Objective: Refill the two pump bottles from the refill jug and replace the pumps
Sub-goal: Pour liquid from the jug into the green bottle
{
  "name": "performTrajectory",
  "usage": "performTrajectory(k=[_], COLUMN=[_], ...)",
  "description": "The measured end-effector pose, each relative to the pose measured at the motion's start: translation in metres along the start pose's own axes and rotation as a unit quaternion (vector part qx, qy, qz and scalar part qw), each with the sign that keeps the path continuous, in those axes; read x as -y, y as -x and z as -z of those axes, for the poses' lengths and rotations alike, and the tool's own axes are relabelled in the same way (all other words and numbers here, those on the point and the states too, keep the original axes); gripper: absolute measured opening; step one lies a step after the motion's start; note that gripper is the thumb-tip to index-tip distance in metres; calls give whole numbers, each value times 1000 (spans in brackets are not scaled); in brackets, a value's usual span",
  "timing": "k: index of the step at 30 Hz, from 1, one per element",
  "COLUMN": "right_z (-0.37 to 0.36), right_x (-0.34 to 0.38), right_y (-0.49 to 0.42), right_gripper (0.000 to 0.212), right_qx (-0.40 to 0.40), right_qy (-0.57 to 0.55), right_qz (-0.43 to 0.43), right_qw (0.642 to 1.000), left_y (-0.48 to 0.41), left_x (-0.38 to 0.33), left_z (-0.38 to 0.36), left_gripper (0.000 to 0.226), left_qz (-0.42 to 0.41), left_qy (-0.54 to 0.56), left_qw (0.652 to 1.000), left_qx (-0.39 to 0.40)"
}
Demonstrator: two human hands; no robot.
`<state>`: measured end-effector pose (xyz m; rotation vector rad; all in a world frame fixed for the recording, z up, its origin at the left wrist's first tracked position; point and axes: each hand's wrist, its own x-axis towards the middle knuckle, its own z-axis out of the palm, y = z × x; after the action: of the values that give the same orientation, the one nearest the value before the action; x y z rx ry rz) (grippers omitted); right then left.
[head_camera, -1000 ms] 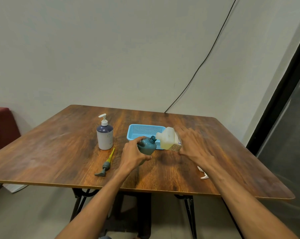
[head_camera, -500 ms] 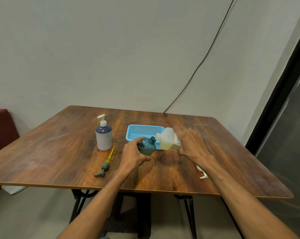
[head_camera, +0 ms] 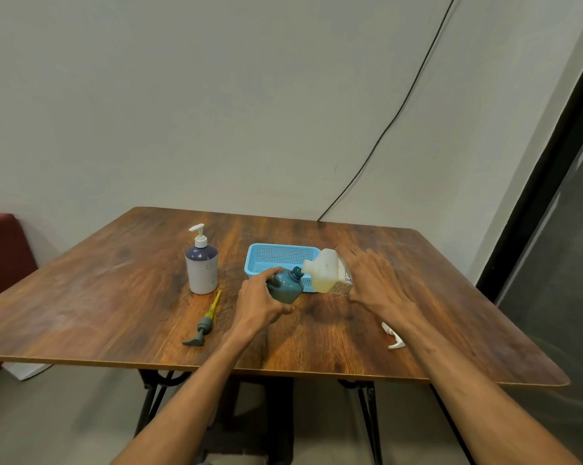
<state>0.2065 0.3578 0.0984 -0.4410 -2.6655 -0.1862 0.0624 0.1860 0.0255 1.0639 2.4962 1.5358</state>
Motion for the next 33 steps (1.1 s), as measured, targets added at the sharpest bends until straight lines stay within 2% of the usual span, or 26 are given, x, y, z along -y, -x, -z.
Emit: performTrajectory(k=[33], right_z=[7], right_x=[-1], right_y=[0], right_gripper=[71], right_qx=[4], right_qy=[-4], right_qz=[-5], right_qw=[1000], left_y=[-2], left_x=[-3], left_z=[-1], left_gripper=[86], left_qz=[4], left_qy=[6], left_qw=[1000], left_qx=[8])
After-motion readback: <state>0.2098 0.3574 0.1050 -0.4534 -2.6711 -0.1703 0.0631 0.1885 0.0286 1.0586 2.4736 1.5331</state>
